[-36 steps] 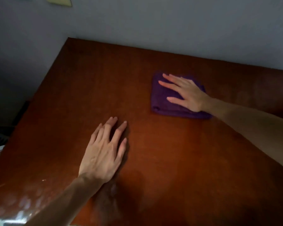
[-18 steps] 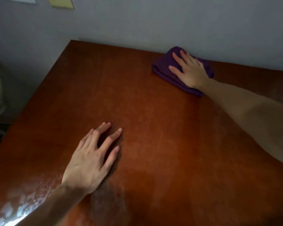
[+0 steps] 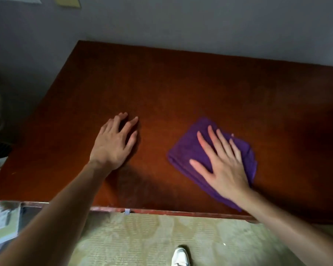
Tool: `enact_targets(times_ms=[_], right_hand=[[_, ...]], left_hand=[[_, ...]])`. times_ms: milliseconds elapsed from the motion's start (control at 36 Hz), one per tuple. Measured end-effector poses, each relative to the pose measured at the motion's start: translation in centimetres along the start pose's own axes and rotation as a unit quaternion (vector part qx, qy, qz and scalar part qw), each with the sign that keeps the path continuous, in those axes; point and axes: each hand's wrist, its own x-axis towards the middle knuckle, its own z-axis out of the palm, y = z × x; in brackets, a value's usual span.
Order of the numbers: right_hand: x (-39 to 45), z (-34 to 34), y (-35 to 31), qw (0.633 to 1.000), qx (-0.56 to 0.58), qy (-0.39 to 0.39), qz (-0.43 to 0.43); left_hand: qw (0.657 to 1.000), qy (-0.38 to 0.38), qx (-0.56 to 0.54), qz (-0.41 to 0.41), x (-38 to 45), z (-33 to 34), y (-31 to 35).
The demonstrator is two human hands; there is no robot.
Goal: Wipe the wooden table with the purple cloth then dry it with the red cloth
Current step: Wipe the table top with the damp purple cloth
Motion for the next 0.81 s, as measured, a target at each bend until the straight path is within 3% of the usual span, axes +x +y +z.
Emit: enact_targets(times_ms=[167, 361, 500, 583, 667, 806], right_hand=[[-4.4, -2.5, 3.6, 0.992, 0.011, -0.064, -0.105], [2.4, -2.6, 8.0, 0.959, 0.029, -0.129, -0.249], [10.2, -2.1, 13.3, 0.958, 0.013, -0.111, -0.265], [15.2, -1.8, 16.4, 0.969, 0.002, -0.094, -0.227], [19.9, -1.6, 19.3, 0.974, -0.006, -0.097, -0.202], [26.8, -1.9, 22.5, 0.974, -0.004, -0.117, -0.192]], left_hand=[[0.999, 0.004, 0.043, 0.001, 0.1, 0.3, 2.8], [0.995, 0.096, -0.020, -0.009, -2.1, 1.7, 6.3], [0.987, 0.137, -0.082, -0.001, -0.6, 3.5, 13.3], [0.990, 0.107, -0.088, 0.039, 0.3, 4.8, 16.4], [0.991, 0.028, -0.044, 0.120, 0.8, 5.6, 17.4], [0.991, -0.041, -0.021, 0.126, 1.0, 5.2, 17.2]])
